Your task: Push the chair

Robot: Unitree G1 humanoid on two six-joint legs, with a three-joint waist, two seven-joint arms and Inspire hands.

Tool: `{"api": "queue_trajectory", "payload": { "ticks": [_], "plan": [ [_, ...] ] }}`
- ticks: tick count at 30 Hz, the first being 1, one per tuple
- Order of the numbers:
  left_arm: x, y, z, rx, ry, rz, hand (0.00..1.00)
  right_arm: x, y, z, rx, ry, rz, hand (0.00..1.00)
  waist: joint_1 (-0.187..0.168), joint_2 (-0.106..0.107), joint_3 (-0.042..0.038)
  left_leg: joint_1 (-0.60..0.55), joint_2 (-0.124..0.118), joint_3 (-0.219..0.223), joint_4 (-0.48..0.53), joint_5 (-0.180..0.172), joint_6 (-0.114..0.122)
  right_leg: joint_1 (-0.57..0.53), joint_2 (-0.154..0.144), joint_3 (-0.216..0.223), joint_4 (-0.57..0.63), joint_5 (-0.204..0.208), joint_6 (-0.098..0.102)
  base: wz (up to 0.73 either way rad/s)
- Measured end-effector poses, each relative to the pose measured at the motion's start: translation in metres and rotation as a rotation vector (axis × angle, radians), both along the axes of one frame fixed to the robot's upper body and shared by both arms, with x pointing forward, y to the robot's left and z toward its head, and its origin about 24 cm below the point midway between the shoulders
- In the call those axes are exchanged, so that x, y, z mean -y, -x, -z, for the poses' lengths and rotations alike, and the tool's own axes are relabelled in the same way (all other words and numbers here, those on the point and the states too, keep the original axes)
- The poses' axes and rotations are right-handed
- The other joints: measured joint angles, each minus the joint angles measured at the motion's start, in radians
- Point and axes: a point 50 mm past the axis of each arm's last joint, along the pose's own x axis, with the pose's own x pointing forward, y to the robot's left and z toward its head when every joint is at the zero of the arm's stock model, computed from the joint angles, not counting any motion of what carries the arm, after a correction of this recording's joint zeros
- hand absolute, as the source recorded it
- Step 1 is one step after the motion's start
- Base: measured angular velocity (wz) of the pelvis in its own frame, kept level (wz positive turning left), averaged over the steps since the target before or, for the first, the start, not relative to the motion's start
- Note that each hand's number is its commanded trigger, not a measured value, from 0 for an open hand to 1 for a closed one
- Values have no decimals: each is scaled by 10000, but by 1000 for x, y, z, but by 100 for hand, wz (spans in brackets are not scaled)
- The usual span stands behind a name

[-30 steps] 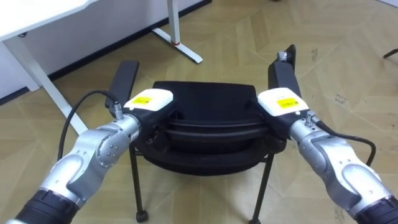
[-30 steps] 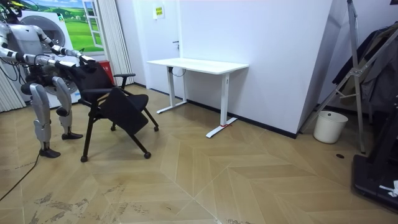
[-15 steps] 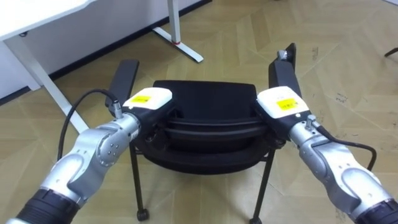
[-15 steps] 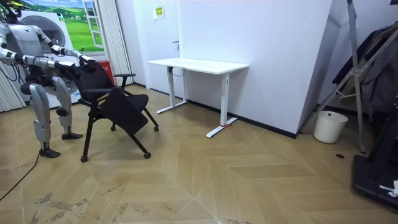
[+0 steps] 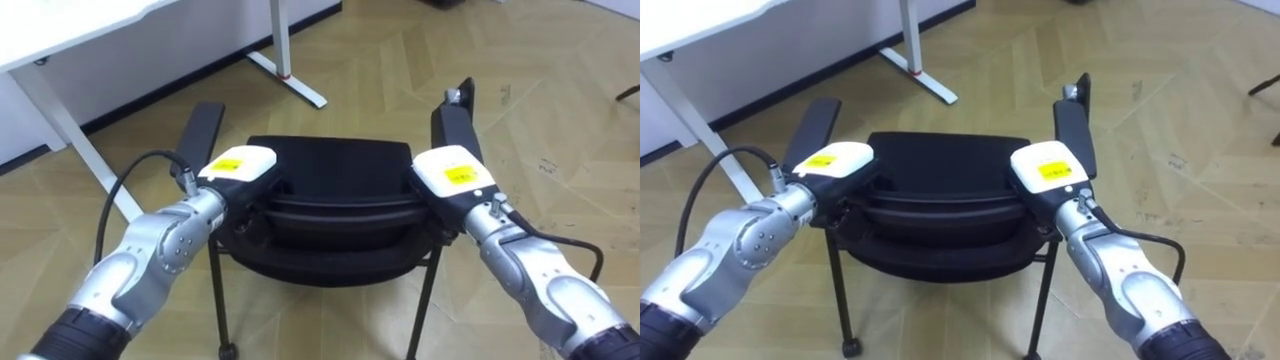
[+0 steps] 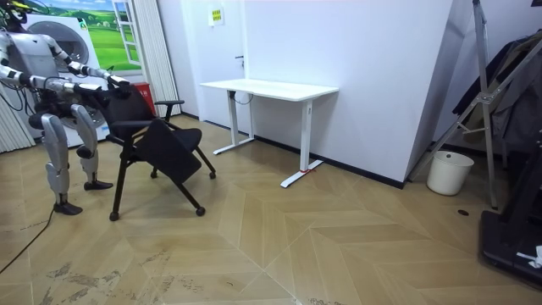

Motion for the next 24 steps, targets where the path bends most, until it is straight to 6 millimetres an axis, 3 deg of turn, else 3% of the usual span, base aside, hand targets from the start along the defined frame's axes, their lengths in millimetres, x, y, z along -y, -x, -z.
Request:
{"api": "queue_trajectory", "payload": {
  "ticks": [1, 3, 4, 9, 12, 15, 18, 20, 22, 24],
  "plan": [
    [0, 0, 0, 50, 18, 0, 100, 0, 0, 0, 46, -10, -10, 100, -8, 28, -27, -30, -4, 1, 3, 0, 0, 11, 4, -16, -69, 0, 0, 0],
    [-1, 0, 2, 95, 38, -22, 100, 0, -1, 1, 63, -6, -75, 100, -6, 10, -17, -10, 2, 4, 8, 1, -2, 47, 15, -28, -91, -1, -1, 0],
    [0, 0, 4, 65, 52, -25, 100, 1, -1, 3, 12, -5, -108, 100, -7, -59, 36, 66, 13, 9, 16, 2, -4, 130, 20, -42, -89, -2, -2, 0],
    [-5, -2, 14, 18, 73, -168, 100, -3, -3, 13, -146, -83, -82, 100, 24, -136, 30, -163, 81, 53, 725, -1, -7, 249, 54, 12, -47, -43, -73, -1],
    [-9, -2, 19, 90, 18, -298, 100, -8, -1, 21, -242, -299, 36, 100, 43, -178, 11, -620, 329, 112, 1724, -90, -144, 317, 224, -41, 99, -167, -287, 9],
    [-12, -2, 27, 177, -157, -378, 100, -12, 0, 29, -467, -475, 101, 100, -14, -151, 18, -1352, 748, 154, 3340, -100, -160, 505, 509, -296, 371, -344, -572, 30],
    [-8, 0, 34, 301, -256, -426, 100, -11, 1, 32, -510, -537, 109, 100, -17, -111, 45, -1857, 1163, 328, 4551, -83, -152, 611, 632, -375, 842, -821, -821, 32],
    [-6, 1, 37, 280, -158, -489, 100, -10, 0, 33, -524, -501, 129, 100, -41, -73, 47, -2057, 1280, 385, 4898, -62, -136, 440, 617, -422, 1390, -1238, -971, 24],
    [-3, 0, 37, 384, -97, -484, 100, -7, 0, 32, -419, -491, 163, 100, -85, -41, 48, -2492, 1336, 424, 5176, 10, -67, 240, 629, -426, 1705, -1375, -1091, 34],
    [0, -5, 33, 585, -38, -446, 100, -4, -3, 29, -177, -488, 229, 100, -169, -25, 77, -3175, 1159, 757, 4809, 4, -54, -128, 601, -407, 2053, -1493, -1125, 23]
  ]
}}
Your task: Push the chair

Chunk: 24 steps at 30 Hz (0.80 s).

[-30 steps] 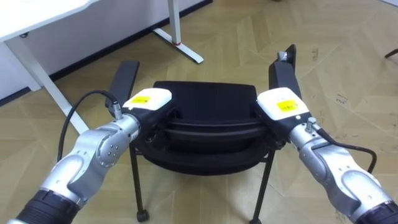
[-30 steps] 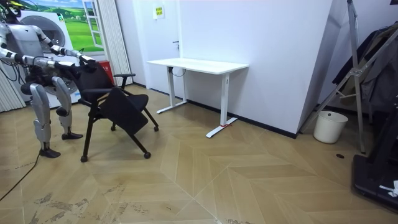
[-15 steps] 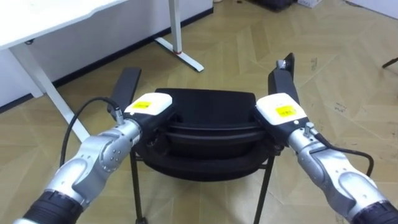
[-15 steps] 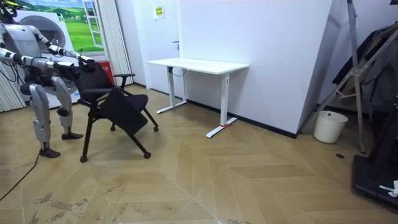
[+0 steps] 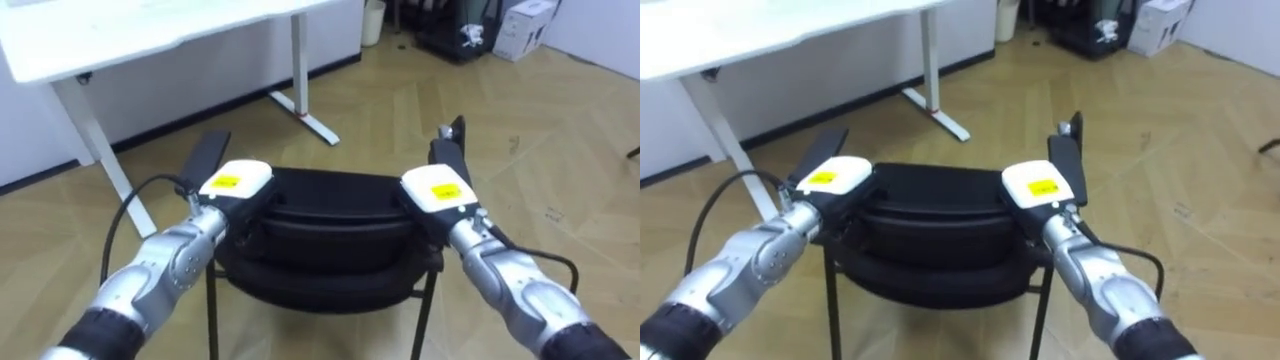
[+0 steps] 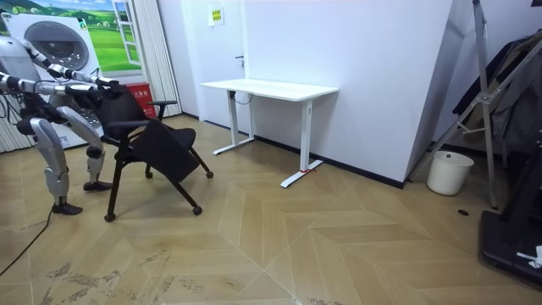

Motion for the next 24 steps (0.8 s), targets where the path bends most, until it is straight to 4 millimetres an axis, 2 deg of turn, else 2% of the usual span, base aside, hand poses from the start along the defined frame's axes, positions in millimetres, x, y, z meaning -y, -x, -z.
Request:
{"api": "queue_trajectory", "payload": {
  "ticks": [1, 2, 3, 4, 5, 7, 9, 11, 12, 14, 15, 16, 17, 18, 19, 20, 21, 22, 23, 24],
  "plan": [
    [2, -1, 0, 58, 58, -15, 100, 2, -1, -1, 72, 23, 66, 100, 115, 85, 40, -250, -140, 410, -654, 64, 76, -167, -52, 15, 177, -64, -18, -23],
    [3, -1, 0, 139, 92, -4, 100, 3, -1, -1, 119, 41, 90, 100, 177, 187, 51, -400, -333, 543, -1409, 406, 186, -193, -64, 18, 337, -190, 0, -31],
    [4, -1, 0, 171, 96, 22, 100, 4, 0, 0, 128, 31, 114, 100, 202, 202, 55, -463, -451, 483, -1562, 750, 416, -175, -73, 51, 413, -295, 6, -34],
    [6, 1, 1, 208, 112, 88, 100, 5, 3, 3, 118, 0, 173, 100, 337, 192, 19, -442, -554, 465, -1601, 1078, 660, -170, -111, 169, 554, -499, 199, -22],
    [7, 1, -1, 306, 131, 153, 100, 7, 4, 2, 206, -62, 238, 100, 390, 99, -5, -448, -663, 477, -1675, 1078, 663, -225, -209, 135, 558, -525, 299, -16],
    [8, -2, -6, 507, 139, 214, 100, 7, 2, -1, 434, -111, 252, 100, 380, 55, -19, -557, -774, 535, -1704, 1063, 692, -395, -300, 166, 587, -508, 382, -2],
    [8, -3, -8, 576, 146, 220, 100, 7, 1, -2, 572, -171, 302, 100, 398, -7, -51, -631, -870, 713, -1687, 978, 827, -518, -473, 201, 738, -595, 489, -8],
    [7, -4, -12, 763, 179, 260, 100, 4, -2, -7, 814, -254, 162, 100, 433, -105, -81, -728, -1033, 939, -1604, 839, 1029, -808, -806, 305, 1171, -864, 616, -10],
    [8, -5, -14, 828, 200, 278, 100, 6, -2, -9, 875, -240, 175, 100, 431, -113, -73, -754, -1056, 987, -1531, 781, 1089, -879, -875, 311, 1287, -909, 638, -5],
    [7, -6, -17, 957, 240, 249, 100, 6, -6, -14, 1058, -204, 124, 100, 501, -305, -160, -702, -1438, 1144, -1451, 485, 1227, -1116, -1335, 458, 1916, -1034, 779, -10],
    [7, -6, -18, 976, 252, 247, 100, 6, -7, -16, 1114, -187, 109, 100, 536, -342, -164, -693, -1556, 1146, -1386, 388, 1270, -1171, -1432, 447, 2149, -1115, 842, -17],
    [7, -7, -18, 996, 311, 201, 100, 6, -10, -19, 1199, -160, 81, 100, 644, -339, -139, -696, -1704, 1099, -1227, 200, 1334, -1468, -1700, 431, 3091, -1132, 885, -18],
    [5, -9, -19, 1057, 354, 126, 100, 7, -13, -22, 1238, -30, 88, 100, 639, -290, -56, -685, -1882, 921, -1030, 19, 1396, -2022, -2050, 478, 4614, -736, 898, -13],
    [6, -10, -20, 1078, 372, 127, 100, 6, -13, -21, 1222, -45, 94, 100, 627, -271, -43, -656, -1925, 837, -941, -64, 1409, -2294, -2191, 538, 5258, -399, 864, 0],
    [4, -9, -19, 1013, 341, 111, 100, 4, -12, -20, 1108, -69, 97, 100, 626, -286, 51, -464, -1917, 750, -832, -225, 1416, -2803, -2330, 834, 6434, 501, 822, 17],
    [3, -9, -17, 931, 315, 155, 100, 4, -11, -17, 977, -48, 79, 100, 617, -257, 135, -357, -1900, 575, -742, -377, 1417, -3250, -2317, 1080, 7222, 1498, 788, 19],
    [4, -9, -17, 916, 300, 197, 100, 4, -10, -16, 939, -62, 103, 100, 611, -185, 125, -355, -1884, 416, -688, -465, 1406, -3436, -2311, 1119, 7515, 1982, 798, 21],
    [4, -10, -18, 938, 267, 235, 100, 4, -10, -15, 932, -97, 126, 100, 612, -60, 123, -367, -1896, 121, -594, -566, 1435, -3730, -2238, 1187, 7896, 2824, 824, 14],
    [1, -11, -18, 971, 178, 273, 100, 3, -9, -12, 914, -174, 179, 100, 632, 51, 97, -274, -1914, -187, -586, -646, 1433, -3900, -2080, 1287, 8065, 2979, 891, 4],
    [1, -11, -18, 1011, 197, 278, 100, 1, -10, -12, 951, -212, 170, 100, 638, 82, 130, -242, -1913, -312, -587, -669, 1423, -4004, -1981, 1307, 8089, 2688, 980, -18]
  ]
}}
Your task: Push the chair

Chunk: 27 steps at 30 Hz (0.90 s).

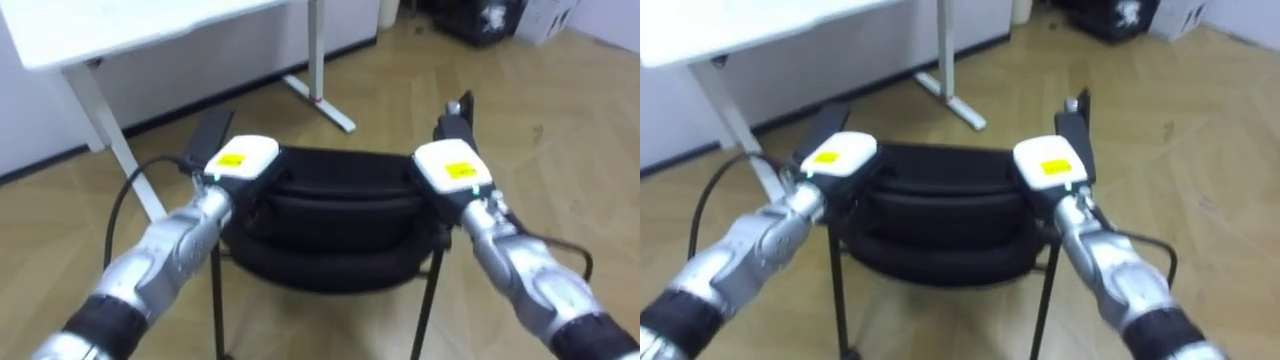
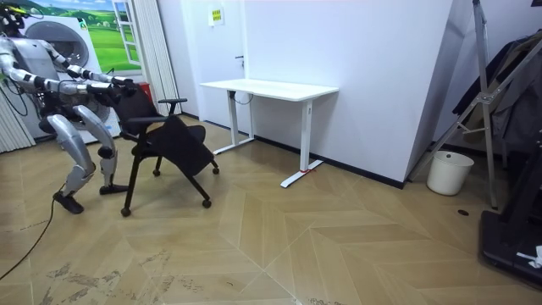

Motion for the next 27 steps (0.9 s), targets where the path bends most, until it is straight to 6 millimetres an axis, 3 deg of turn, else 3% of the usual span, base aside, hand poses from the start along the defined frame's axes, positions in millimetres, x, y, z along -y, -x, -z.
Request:
{"api": "queue_trajectory", "payload": {
  "ticks": [2, 3, 5, 6, 7, 8, 9, 11, 12, 15, 17, 18, 20, 22, 27],
  "plan": [
    [-10, -1, -2, 102, -1, -154, 100, -10, -4, -2, 173, -97, -203, 100, 136, 191, 104, 62, -1, -552, -10, -83, -118, -720, 296, -174, -398, -1090, -8, -14],
    [-12, -1, -3, 134, -8, -183, 100, -12, -5, -3, 220, -115, -246, 100, 113, 223, 124, 60, -3, -700, -20, -97, -141, -880, 364, -223, -728, -1206, -11, 26],
    [-15, -2, -3, 148, -99, -215, 100, -16, -5, -3, 293, -121, -402, 100, 31, 215, 120, 126, -4, -1233, -38, -203, -330, -1153, 461, -297, -2967, -1323, 36, 56],
    [-16, -2, -3, 116, -111, -225, 100, -16, -4, -1, 226, -92, -411, 100, 26, 165, 121, 191, -3, -1310, -36, -239, -394, -1103, 446, -253, -3695, -1313, 49, 54],
    [-18, -1, -2, 52, -162, -242, 100, -17, -3, 1, 140, -153, -436, 100, 24, 28, 97, 288, -6, -1381, 17, -349, -572, -921, 428, 11, -5166, -1283, 84, 49],
    [-19, -1, -1, 3, -140, -293, 100, -19, -4, 1, 135, -186, -449, 100, 22, -18, 82, 308, 22, -1542, 304, -592, -761, -783, 430, 156, -5802, -1087, 121, 49],
    [-20, -1, 0, -24, -120, -328, 100, -20, -5, 1, 173, -176, -489, 100, 22, -111, 68, 284, 106, -1597, 515, -728, -869, -739, 467, 95, -5694, -1066, 72, 50],
    [-21, -4, -1, -28, 16, -441, 100, -18, -12, -5, 331, -69, -544, 100, 26, 143, -23, 116, 764, -1402, 902, -1029, -1297, -783, 766, -250, -5331, -1225, -205, 30],
    [-20, -5, -2, -19, 47, -453, 100, -18, -14, -7, 377, -30, -548, 100, 35, 179, -26, 110, 847, -1408, 880, -1058, -1358, -778, 767, -367, -5290, -1252, -252, 24],
    [-17, -9, -6, 130, 178, -514, 100, -16, -21, -14, 513, 113, -622, 100, 34, 121, -5, 165, 1142, -1363, 571, -936, -1655, -796, 882, -484, -5039, -1516, -703, 33],
    [-17, -10, -8, 281, 232, -504, 100, -16, -23, -18, 587, 106, -651, 100, 106, 115, -16, 240, 1616, -1057, 522, -901, -1858, -787, 1138, -475, -4846, -1810, -1045, 16],
    [-17, -10, -9, 328, 236, -503, 100, -17, -24, -19, 598, 112, -676, 100, 132, 111, -14, 260, 1672, -1051, 507, -916, -1918, -795, 1177, -480, -4793, -1882, -1088, 0],
    [-18, -12, -13, 455, 271, -525, 100, -18, -26, -22, 695, 106, -706, 100, 288, 102, -20, 322, 2017, -765, 624, -863, -2058, -783, 1371, -517, -4694, -2120, -1261, -4],
    [-18, -12, -14, 517, 262, -516, 100, -18, -27, -24, 733, 96, -705, 100, 318, 41, -5, 172, 2158, -560, 1241, -648, -1919, -731, 1377, -583, -4502, -2362, -1328, 6],
    [-16, -8, -7, 290, 203, -468, 100, -16, -21, -15, 367, 79, -668, 100, 280, -70, 64, -190, 2334, -641, 2741, 223, -1488, 92, 1394, -825, -4443, -2878, -1393, 16]
  ]
}}
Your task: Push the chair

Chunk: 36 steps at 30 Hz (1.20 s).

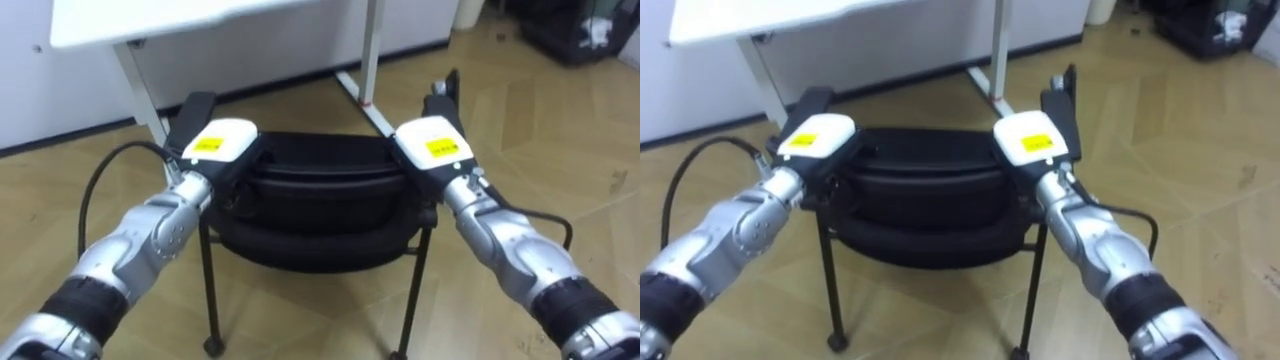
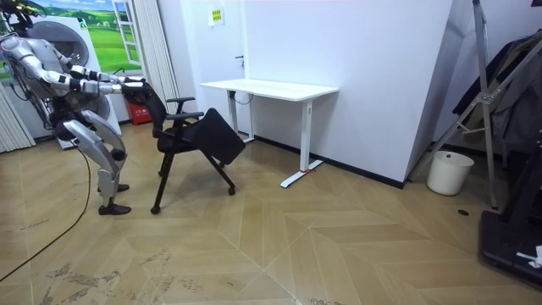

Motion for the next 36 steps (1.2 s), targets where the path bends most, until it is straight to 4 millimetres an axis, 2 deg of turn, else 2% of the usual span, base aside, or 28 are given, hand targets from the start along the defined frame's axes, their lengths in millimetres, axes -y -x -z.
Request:
{"api": "queue_trajectory", "payload": {
  "ticks": [1, 3, 5, 6, 7, 8, 9, 10, 11, 13, 16, 19, 21, 23, 24, 25, 26, 27, 29, 30, 31, 33, 34, 36],
  "plan": [
    [1, 1, 2, -61, -17, 5, 100, 1, 1, 2, -107, 2, 11, 100, -18, -30, 21, -25, -4, -48, 242, 165, 110, 193, -13, -33, 11, -108, -22, 17],
    [1, 1, 3, -88, -41, 6, 100, 3, 1, 3, -152, 14, 35, 100, 25, -80, 45, -181, -132, -19, 351, 258, 96, 332, -36, -15, -14, -211, -51, 22],
    [5, 0, 1, 39, -9, 94, 100, 7, 1, 1, -77, 27, 67, 100, -44, -182, 102, -752, -854, 308, -198, 122, 260, 365, -48, 236, -35, -299, 1, 18],
    [6, 0, 1, 43, -6, 108, 100, 8, 1, 1, -74, 30, 70, 100, -32, -173, 97, -891, -1010, 424, -442, 125, 258, 376, -55, 258, -38, -312, 0, -14],
    [6, 0, 1, 70, -7, 131, 100, 9, 1, 1, -50, 18, 78, 100, 39, -155, 95, -1133, -1246, 757, -1133, 172, 299, 412, -61, 273, -35, -347, 0, -29],
    [6, 0, 1, 105, -35, 137, 100, 9, 1, 2, -48, -26, 92, 100, 98, -121, 107, -1191, -1487, 902, -2162, 307, 325, 446, -52, 271, -47, -390, 26, -29],
    [6, 0, 0, 117, -41, 142, 100, 8, 2, 2, -60, -70, 97, 100, 107, -103, 101, -1216, -1601, 834, -2533, 568, 569, 473, -31, 301, -48, -429, 69, -32],
    [6, 1, 1, 116, -44, 163, 100, 7, 2, 4, -106, -117, 99, 100, 181, -104, 64, -1126, -1787, 720, -2780, 977, 729, 543, -7, 428, -88, -478, 185, -15],
    [5, 1, 0, 143, -73, 144, 100, 7, 2, 3, -18, -141, 76, 100, 121, -11, -4, -1049, -1852, 709, -2896, 1050, 827, 600, 1, 437, -259, -395, 364, -9],
    [5, -1, -3, 315, -64, 165, 100, 7, 1, 1, 246, -195, 79, 100, 36, -35, 1, -978, -1957, 823, -3142, 1223, 1009, 594, -4, 631, -441, -312, 504, -4],
    [6, -3, -9, 529, -54, 178, 100, 7, -2, -3, 512, -228, 93, 100, 65, -19, -12, -1017, -2008, 939, -3147, 1096, 1232, 615, -15, 778, -676, -310, 649, -8],
    [8, -11, -20, 779, -105, 183, 100, 7, -8, -12, 908, -272, 135, 100, 21, -87, -7, -1172, -2161, 1045, -3211, 994, 1378, 438, -202, 830, -708, -388, 835, 0],
    [8, -15, -25, 902, -130, 179, 100, 7, -11, -16, 1051, -268, 166, 100, 23, -167, 22, -1156, -2223, 1194, -3217, 874, 1463, 417, -340, 873, -703, -376, 870, -9],
    [8, -16, -27, 1002, -129, 194, 100, 7, -12, -17, 1155, -275, 185, 100, 37, -284, -22, -1085, -2388, 1376, -3170, 576, 1654, 421, -571, 920, -546, -453, 997, -10],
    [8, -16, -28, 1030, -126, 194, 100, 7, -13, -18, 1177, -286, 193, 100, 34, -327, -31, -1074, -2468, 1395, -3123, 482, 1679, 368, -678, 936, -331, -505, 1086, -16],
    [9, -17, -29, 1089, -78, 162, 100, 7, -14, -20, 1237, -270, 188, 100, 47, -363, -32, -1078, -2519, 1533, -2921, 263, 1762, 134, -865, 841, 420, -457, 1179, -20],
    [9, -17, -29, 1070, -46, 134, 100, 7, -15, -21, 1199, -257, 202, 100, 94, -372, -21, -1012, -2511, 1669, -2663, 21, 1821, -208, -1139, 796, 1426, -191, 1305, -20],
    [9, -17, -28, 1035, -56, 136, 100, 7, -15, -20, 1135, -251, 217, 100, 113, -368, -13, -953, -2506, 1690, -2516, -114, 1819, -348, -1255, 787, 1871, -1, 1331, -15],
    [9, -15, -25, 919, -137, 198, 100, 7, -12, -12, 846, -338, 314, 100, 138, -334, 104, -533, -2397, 1657, -2116, -627, 1865, -682, -1464, 817, 3278, 1014, 1298, -8],
    [9, -14, -24, 911, -158, 221, 100, 7, -12, -11, 811, -381, 334, 100, 137, -302, 157, -432, -2365, 1632, -2072, -723, 1872, -770, -1498, 825, 3513, 1300, 1311, -13],
    [9, -13, -24, 976, -175, 264, 100, 8, -11, -10, 829, -428, 333, 100, 169, -216, 196, -353, -2296, 1589, -1954, -900, 1878, -1043, -1539, 888, 3946, 1778, 1312, -20],
    [8, -14, -26, 1061, -178, 264, 100, 7, -11, -12, 908, -454, 294, 100, 217, -164, 172, -334, -2271, 1559, -1869, -1076, 1901, -1561, -1458, 1049, 4163, 1739, 1405, -16],
    [8, -14, -25, 1045, -181, 238, 100, 6, -11, -12, 928, -452, 284, 100, 203, -60, 201, -254, -2267, 1402, -1872, -1130, 1886, -1806, -1376, 1032, 3976, 1508, 1468, 17],
    [8, -14, -21, 920, -215, 267, 100, 7, -9, -9, 834, -437, 311, 100, 35, -9, 212, -7, -2265, 1235, -1984, -1185, 1838, -2030, -1337, 1005, 3229, 1441, 1480, 30]
  ]
}}
